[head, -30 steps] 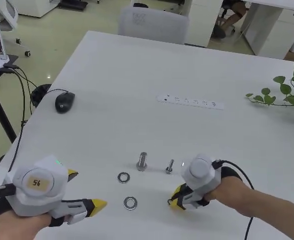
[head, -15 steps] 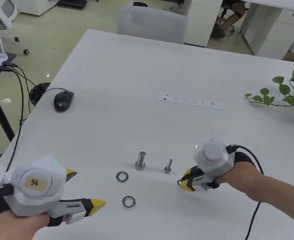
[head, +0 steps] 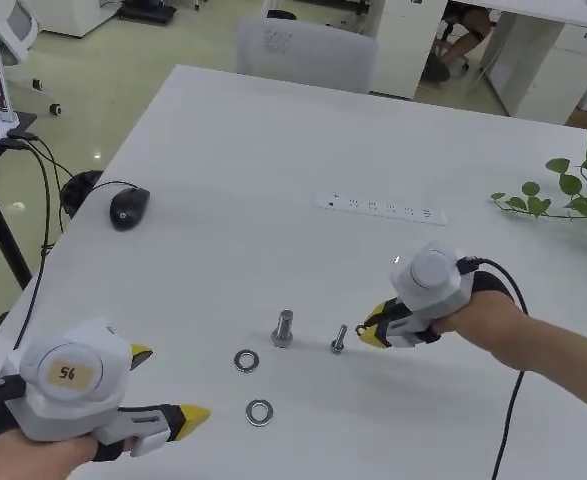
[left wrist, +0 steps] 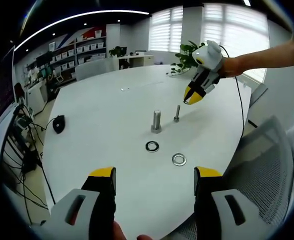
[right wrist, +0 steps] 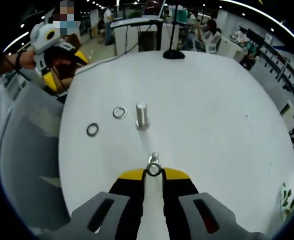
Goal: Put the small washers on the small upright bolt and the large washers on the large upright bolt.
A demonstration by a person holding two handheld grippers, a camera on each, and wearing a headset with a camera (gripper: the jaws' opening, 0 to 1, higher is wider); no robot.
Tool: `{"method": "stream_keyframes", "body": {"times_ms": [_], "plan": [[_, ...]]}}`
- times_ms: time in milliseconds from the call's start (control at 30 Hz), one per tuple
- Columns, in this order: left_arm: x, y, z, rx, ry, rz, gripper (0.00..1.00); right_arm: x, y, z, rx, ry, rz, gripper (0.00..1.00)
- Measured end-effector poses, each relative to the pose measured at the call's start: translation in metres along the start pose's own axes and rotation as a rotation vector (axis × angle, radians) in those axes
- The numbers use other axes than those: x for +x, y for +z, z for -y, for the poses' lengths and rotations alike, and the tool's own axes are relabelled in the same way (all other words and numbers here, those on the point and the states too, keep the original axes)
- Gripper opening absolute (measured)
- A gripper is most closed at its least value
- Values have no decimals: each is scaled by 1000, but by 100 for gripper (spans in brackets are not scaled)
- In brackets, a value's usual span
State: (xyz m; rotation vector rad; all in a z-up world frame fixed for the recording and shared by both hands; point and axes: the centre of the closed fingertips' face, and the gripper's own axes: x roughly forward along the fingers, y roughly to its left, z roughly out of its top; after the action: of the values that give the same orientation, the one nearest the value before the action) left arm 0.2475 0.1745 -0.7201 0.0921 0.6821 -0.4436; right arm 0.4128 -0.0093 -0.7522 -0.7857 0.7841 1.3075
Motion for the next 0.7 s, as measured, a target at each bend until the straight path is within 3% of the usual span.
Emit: {"method": "stream_keyframes", "body": {"times_ms": [267,700], "plan": [[0,0,-2,0,3,-3,63,8,12,2,-35,14,-5,14],[1,-2,-2,-4,3,-8,63,13,9,3,-59,30,-34,14]]}}
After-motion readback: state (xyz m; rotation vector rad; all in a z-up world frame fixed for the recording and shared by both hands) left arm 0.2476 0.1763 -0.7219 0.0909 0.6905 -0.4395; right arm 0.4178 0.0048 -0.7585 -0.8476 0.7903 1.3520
